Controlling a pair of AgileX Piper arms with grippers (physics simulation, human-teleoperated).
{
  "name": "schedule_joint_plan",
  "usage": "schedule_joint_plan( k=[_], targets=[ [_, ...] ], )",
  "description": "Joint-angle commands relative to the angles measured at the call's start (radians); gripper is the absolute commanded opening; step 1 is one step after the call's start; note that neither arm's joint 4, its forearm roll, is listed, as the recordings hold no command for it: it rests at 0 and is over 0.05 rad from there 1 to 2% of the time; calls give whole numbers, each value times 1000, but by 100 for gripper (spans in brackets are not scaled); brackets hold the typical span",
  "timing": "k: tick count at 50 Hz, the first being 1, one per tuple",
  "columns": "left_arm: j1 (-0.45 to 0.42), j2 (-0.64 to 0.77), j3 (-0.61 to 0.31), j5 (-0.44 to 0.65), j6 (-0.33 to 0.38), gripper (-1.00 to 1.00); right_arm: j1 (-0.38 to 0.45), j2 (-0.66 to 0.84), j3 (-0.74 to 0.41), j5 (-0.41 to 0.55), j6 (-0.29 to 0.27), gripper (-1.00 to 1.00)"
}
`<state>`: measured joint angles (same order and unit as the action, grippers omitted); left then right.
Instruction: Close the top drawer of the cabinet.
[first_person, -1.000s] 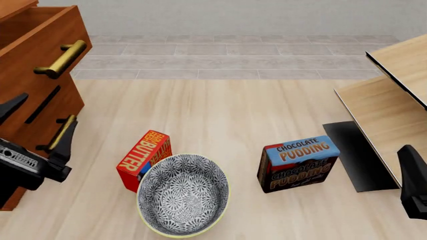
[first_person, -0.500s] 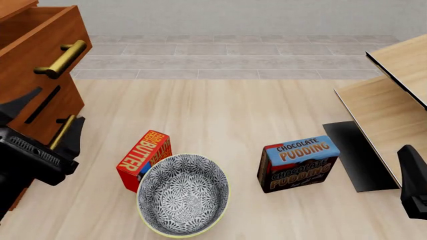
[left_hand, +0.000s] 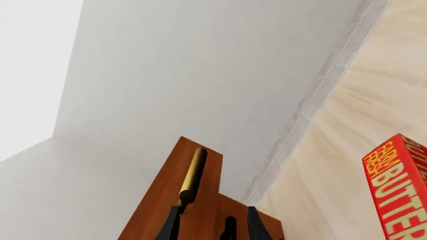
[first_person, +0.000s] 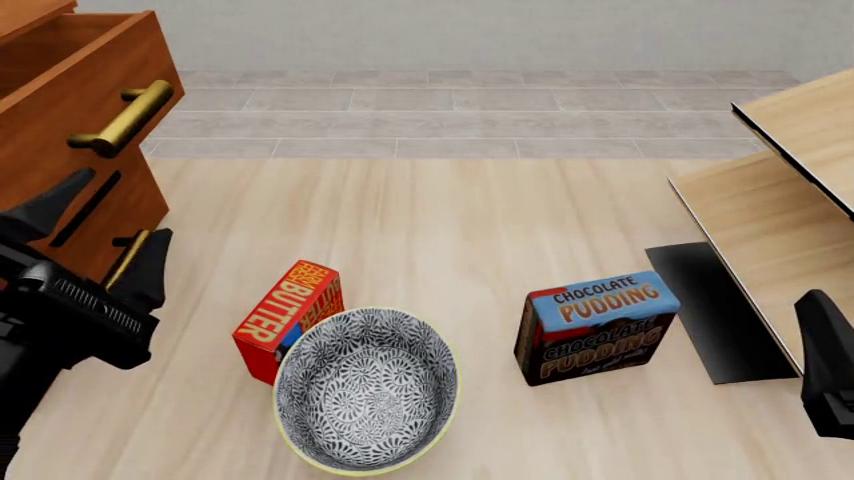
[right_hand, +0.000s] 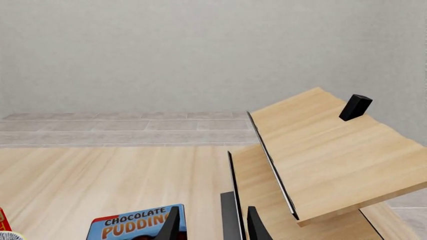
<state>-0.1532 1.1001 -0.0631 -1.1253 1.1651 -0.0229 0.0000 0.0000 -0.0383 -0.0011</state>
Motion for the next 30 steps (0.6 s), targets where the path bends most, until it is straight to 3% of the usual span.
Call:
schedule_joint_plan(
  k=[1, 13, 30],
  targets=[
    [-5, 32, -15, -56, 88, 100, 0, 0, 0, 0, 0, 100],
    [13, 61, -46, -94, 196, 100, 0, 0, 0, 0, 0, 100],
    [55, 94, -121, -92, 228, 100, 0, 0, 0, 0, 0, 100]
  ],
)
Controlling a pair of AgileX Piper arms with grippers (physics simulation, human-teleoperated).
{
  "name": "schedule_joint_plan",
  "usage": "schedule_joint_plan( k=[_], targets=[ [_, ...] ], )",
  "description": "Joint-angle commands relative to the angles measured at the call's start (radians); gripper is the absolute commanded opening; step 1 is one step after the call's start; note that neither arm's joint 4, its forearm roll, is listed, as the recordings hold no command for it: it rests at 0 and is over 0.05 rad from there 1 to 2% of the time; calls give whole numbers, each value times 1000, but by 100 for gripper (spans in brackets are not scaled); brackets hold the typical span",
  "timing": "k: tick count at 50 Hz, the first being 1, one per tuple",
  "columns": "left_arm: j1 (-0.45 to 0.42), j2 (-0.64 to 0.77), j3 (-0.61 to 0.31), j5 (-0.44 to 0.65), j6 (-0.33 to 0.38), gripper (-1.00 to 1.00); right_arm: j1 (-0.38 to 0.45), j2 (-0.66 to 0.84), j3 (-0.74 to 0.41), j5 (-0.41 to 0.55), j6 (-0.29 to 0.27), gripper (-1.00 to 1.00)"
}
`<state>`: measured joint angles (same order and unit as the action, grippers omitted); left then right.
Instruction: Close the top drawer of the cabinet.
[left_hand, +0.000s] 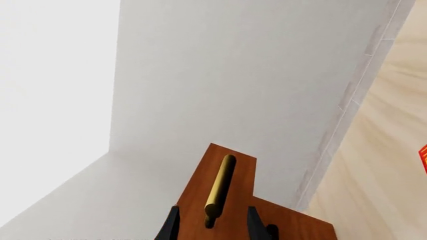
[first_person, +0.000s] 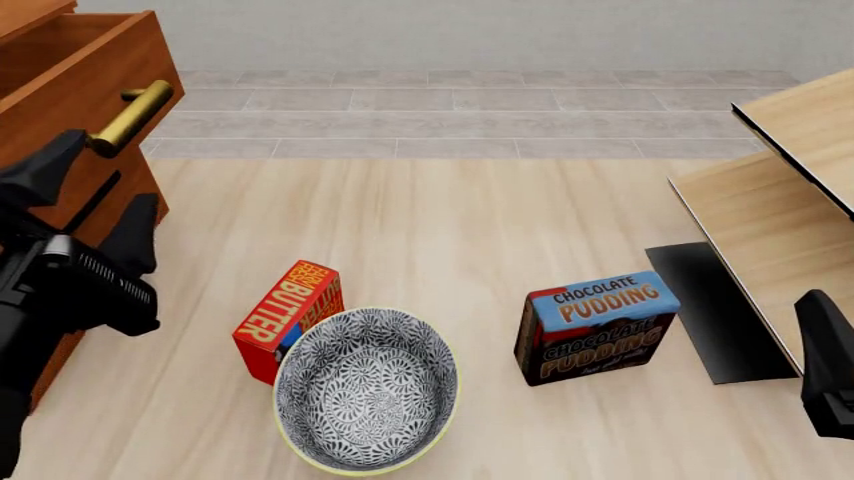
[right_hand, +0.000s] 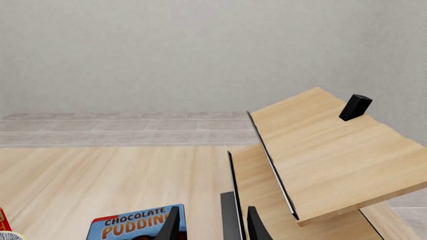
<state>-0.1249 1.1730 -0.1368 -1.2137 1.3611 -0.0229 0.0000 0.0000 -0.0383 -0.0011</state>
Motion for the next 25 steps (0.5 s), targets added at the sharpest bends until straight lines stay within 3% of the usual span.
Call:
schedule_joint_plan(
  k=[1, 25],
  targets=[
    [31, 26, -51, -4, 32, 100, 0, 0, 0, 0, 0, 100],
    [57, 124, -139, -6, 93, 100, 0, 0, 0, 0, 0, 100]
  ],
)
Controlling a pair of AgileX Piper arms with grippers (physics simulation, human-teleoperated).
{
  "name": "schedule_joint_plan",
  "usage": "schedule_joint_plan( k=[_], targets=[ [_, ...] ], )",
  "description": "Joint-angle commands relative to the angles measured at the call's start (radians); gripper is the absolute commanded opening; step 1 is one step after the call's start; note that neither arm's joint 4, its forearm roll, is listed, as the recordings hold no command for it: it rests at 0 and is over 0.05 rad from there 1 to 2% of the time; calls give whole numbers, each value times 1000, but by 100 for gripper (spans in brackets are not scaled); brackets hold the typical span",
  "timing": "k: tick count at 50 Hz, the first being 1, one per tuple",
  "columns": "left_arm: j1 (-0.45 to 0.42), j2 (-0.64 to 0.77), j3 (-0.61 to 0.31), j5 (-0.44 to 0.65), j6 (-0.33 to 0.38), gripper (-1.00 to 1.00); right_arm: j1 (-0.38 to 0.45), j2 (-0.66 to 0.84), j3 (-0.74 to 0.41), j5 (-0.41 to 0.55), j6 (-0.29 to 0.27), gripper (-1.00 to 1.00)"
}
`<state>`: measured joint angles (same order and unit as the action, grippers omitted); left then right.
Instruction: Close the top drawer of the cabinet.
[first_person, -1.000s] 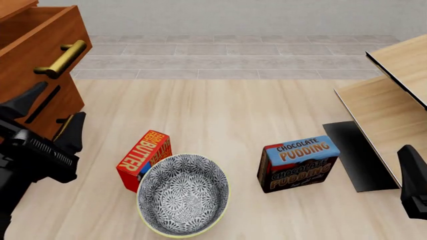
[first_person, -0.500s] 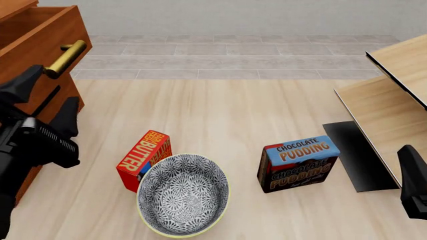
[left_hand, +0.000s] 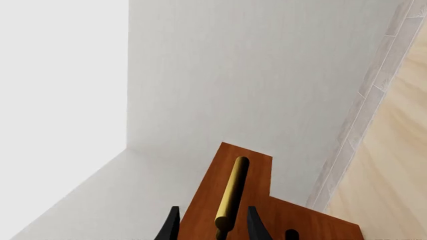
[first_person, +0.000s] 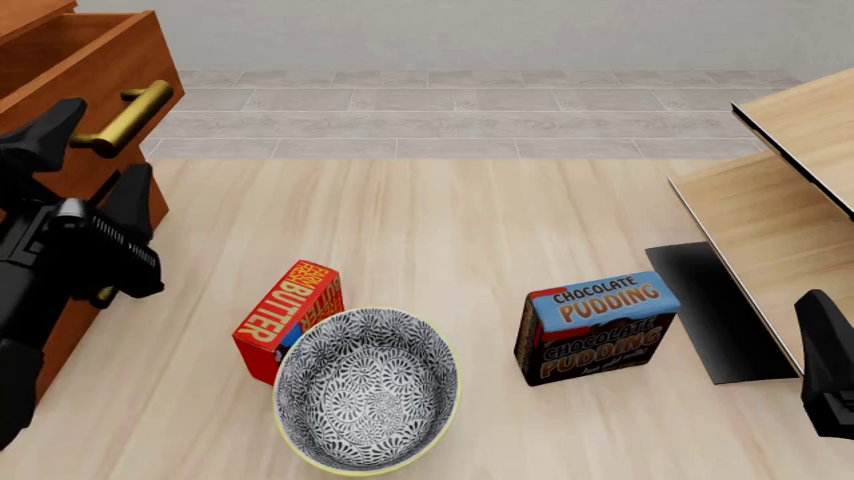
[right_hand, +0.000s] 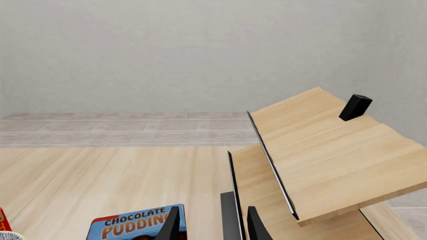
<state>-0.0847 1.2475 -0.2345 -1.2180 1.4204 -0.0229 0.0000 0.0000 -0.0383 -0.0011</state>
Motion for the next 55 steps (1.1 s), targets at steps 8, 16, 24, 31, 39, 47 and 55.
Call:
schedule_joint_plan(
  k=[8, 16, 24, 31, 39, 47, 55],
  targets=[
    [51, 81, -49, 2, -12, 100, 0, 0, 0, 0, 0, 100],
    [98, 101, -61, 2, -27, 100, 0, 0, 0, 0, 0, 100],
    [132, 93, -71, 21, -35, 100, 0, 0, 0, 0, 0, 100],
    [151, 109, -67, 5, -27, 100, 0, 0, 0, 0, 0, 100],
    [171, 92, -58, 14, -33, 100, 0, 0, 0, 0, 0, 100],
    [194, 74, -52, 19, -40, 100, 0, 0, 0, 0, 0, 100],
    [211, 61, -39, 15, -40, 100, 0, 0, 0, 0, 0, 100]
  ],
)
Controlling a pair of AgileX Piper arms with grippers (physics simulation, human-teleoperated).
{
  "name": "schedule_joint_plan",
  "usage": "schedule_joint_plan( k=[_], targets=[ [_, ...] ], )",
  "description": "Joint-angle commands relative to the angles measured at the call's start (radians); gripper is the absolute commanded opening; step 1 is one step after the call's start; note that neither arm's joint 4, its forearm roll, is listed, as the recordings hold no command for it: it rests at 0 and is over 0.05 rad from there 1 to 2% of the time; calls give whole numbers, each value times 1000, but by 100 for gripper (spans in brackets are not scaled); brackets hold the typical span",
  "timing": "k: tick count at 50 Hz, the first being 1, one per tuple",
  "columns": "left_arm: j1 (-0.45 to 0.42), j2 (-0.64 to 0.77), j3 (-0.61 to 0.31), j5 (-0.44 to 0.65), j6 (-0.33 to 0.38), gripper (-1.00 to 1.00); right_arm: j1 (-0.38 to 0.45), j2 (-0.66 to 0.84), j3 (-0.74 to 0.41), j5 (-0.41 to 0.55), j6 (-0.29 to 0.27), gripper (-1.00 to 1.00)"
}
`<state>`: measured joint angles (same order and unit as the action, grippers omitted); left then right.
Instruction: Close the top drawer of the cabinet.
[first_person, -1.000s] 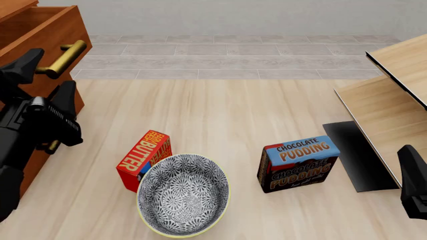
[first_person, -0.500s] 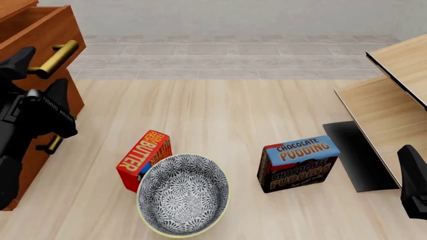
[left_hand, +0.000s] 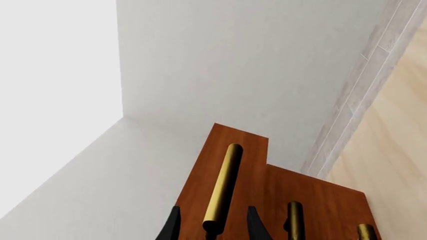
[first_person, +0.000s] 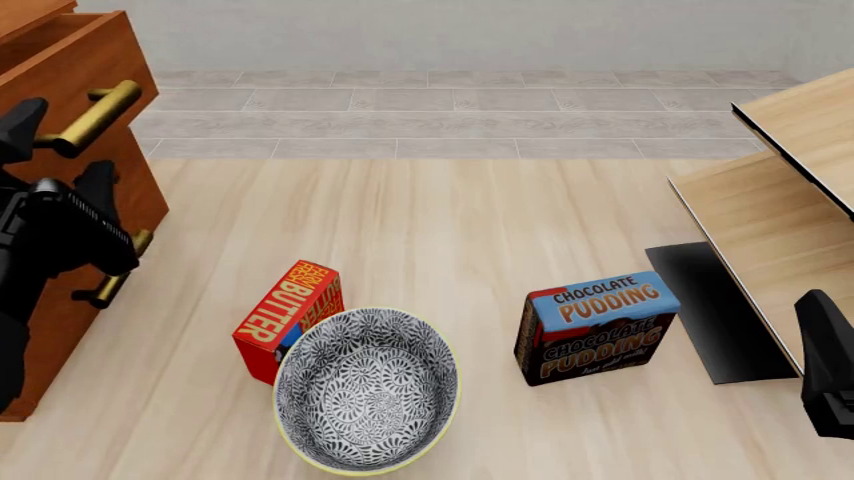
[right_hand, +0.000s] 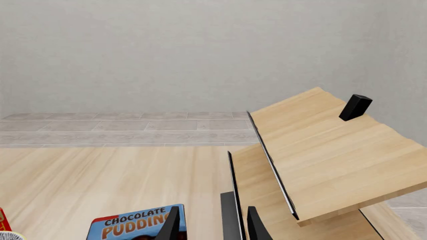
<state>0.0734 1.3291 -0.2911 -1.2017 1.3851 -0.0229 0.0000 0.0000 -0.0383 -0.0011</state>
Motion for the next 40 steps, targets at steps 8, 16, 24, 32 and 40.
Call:
schedule_joint_plan(
  k=[8, 16, 24, 32, 40],
  targets=[
    [67, -27, 29, -5, -2, 100, 0, 0, 0, 0, 0, 100],
    [73, -33, 49, -16, 5, 100, 0, 0, 0, 0, 0, 100],
    [93, -53, 41, 5, -1, 100, 0, 0, 0, 0, 0, 100],
    [110, -49, 38, 7, 3, 100, 0, 0, 0, 0, 0, 100],
    [128, -39, 33, 5, 5, 100, 0, 0, 0, 0, 0, 100]
  ],
)
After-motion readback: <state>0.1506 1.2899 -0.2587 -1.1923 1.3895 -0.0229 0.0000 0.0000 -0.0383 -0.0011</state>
